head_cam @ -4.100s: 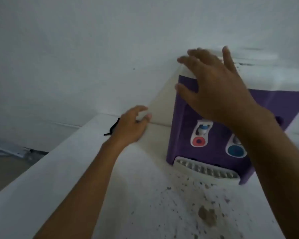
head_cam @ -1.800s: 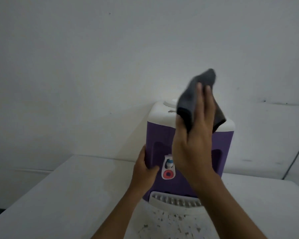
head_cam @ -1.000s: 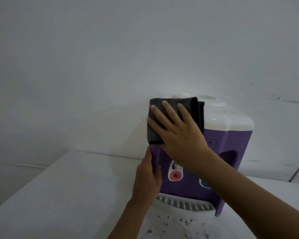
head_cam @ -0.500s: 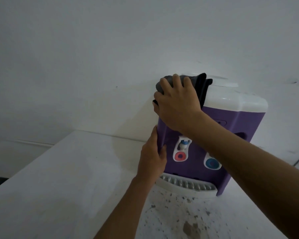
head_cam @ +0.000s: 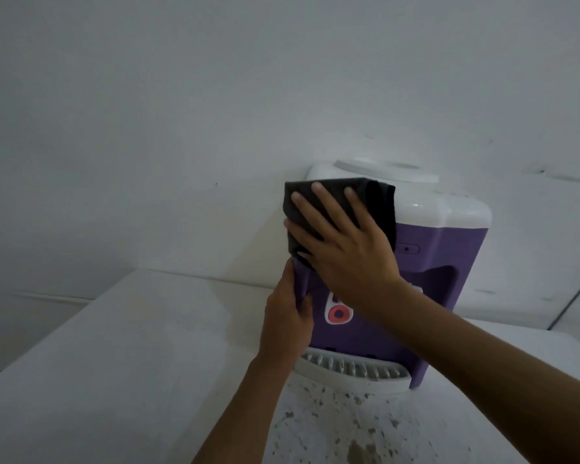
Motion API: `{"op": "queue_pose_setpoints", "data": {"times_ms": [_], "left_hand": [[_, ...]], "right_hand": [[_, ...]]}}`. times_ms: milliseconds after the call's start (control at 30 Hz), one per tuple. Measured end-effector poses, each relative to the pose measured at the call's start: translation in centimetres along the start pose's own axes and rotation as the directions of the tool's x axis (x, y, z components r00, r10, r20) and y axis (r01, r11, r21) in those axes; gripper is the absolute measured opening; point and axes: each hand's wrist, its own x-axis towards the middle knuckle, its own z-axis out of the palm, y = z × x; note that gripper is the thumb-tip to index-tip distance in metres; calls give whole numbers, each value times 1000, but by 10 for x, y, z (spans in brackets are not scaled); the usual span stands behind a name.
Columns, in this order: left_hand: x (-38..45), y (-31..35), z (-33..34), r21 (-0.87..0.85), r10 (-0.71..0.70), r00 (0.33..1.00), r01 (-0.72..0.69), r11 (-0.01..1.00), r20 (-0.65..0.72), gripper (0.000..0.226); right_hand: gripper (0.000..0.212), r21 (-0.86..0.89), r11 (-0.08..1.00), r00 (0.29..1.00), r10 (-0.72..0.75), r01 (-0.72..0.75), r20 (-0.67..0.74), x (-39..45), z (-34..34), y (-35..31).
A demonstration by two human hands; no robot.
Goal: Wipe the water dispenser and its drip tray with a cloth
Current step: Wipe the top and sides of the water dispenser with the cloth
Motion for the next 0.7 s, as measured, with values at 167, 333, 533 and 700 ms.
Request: {"op": "queue_pose_setpoints", "data": {"times_ms": [167,333,533,700], "left_hand": [[3,-4,1,58,-54,998,52,997,40,72],[0,0,0,72,-44,999,42,996,22,73],[0,3,0,27,-47,999,46,999,14,71],[1,2,0,30,-110,992,108,994,60,69]], "right_hand": [[48,27,989,988,145,-147,57,54,-22,-1],[49,-2,1000,1000,15,-15,16,25,-6,-1],[63,50,999,999,-24,21,47,-5,-5,5],[47,190,964,981,168,-185,100,59,-33,25]]}}
